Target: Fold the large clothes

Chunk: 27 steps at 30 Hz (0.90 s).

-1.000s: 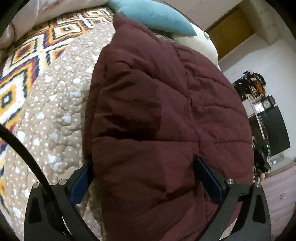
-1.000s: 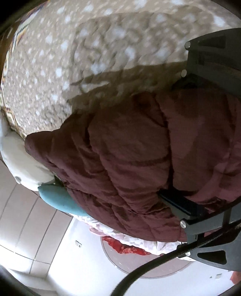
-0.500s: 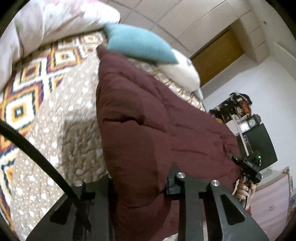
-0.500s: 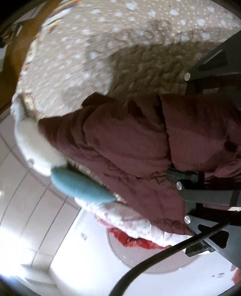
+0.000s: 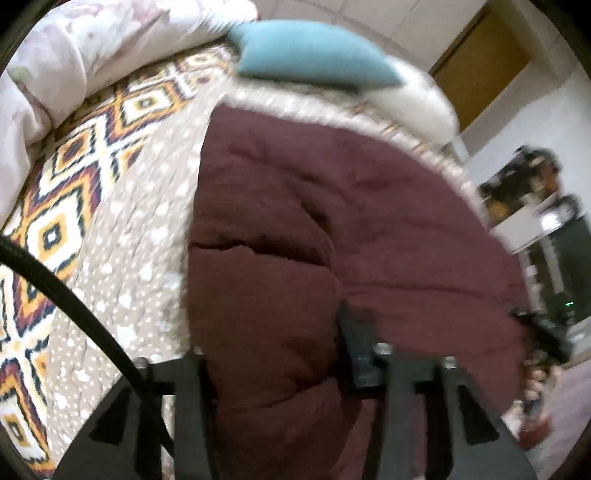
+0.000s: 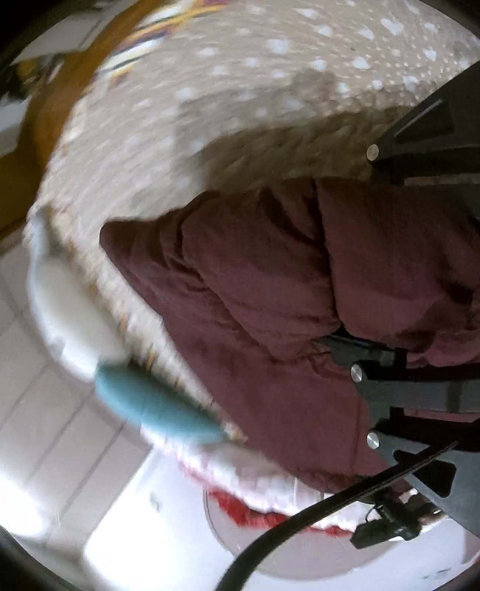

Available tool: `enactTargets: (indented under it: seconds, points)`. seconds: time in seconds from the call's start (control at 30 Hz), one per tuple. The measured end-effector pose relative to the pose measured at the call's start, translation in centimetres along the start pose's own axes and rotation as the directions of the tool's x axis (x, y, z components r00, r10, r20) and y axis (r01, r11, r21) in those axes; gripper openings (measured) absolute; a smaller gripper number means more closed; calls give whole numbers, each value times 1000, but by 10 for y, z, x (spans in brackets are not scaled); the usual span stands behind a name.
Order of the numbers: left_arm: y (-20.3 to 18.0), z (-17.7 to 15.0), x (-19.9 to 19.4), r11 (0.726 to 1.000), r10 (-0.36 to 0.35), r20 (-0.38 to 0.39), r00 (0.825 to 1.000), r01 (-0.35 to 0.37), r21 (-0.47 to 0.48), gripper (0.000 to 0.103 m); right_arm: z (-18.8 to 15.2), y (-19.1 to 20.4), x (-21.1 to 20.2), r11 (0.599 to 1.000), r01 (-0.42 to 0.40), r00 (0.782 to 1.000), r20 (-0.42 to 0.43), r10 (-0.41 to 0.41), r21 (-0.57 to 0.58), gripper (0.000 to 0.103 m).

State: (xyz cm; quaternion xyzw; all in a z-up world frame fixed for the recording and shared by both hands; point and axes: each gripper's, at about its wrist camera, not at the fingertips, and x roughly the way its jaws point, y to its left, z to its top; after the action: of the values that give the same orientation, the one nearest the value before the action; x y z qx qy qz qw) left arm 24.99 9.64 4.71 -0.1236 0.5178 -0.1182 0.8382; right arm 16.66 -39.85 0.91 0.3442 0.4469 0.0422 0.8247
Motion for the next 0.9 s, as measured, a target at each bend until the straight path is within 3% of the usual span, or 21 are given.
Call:
enactTargets:
  seconds: [0.07, 0.13, 0.27, 0.4, 0.57, 0.63, 0.73, 0.8, 0.9]
  points:
    - [0, -7, 8, 1000, 13, 17, 1000, -13, 18, 59, -7, -20, 14, 999, 10, 1000, -4, -10, 37, 65]
    - [0, -4, 10, 1000, 14, 22, 1000, -14, 14, 60, -12, -30, 20, 997, 22, 1000, 10, -22, 68, 80]
    - [9, 1, -13, 1000, -2, 45, 999, 2, 14, 60, -9, -31, 10, 996, 44, 999, 20, -46, 84, 81]
    - [20, 0, -49, 998, -58, 77, 995, 57, 13, 61, -5, -25, -38, 994, 104, 988, 116, -105, 9, 81]
    - [19, -19, -82, 999, -22, 142, 990, 18, 33, 66, -12, -37, -93, 996, 79, 984, 160, -82, 28, 82]
    - [22, -32, -92, 999, -37, 154, 987, 32, 37, 66, -24, -41, -112, 999, 6, 984, 176, -14, 46, 82]
    - [29, -57, -103, 997, -73, 169, 983, 67, 43, 76, -56, -37, -126, 994, -105, 981, 168, 100, 22, 82]
    - [38, -69, -104, 995, -100, 172, 980, 96, 31, 80, -75, -29, -126, 995, -93, 985, 140, 96, -29, 82]
    - [50, -89, -95, 988, -153, 126, 980, 151, 21, 81, -95, -29, -118, 997, -4, 992, 125, 14, -76, 82]
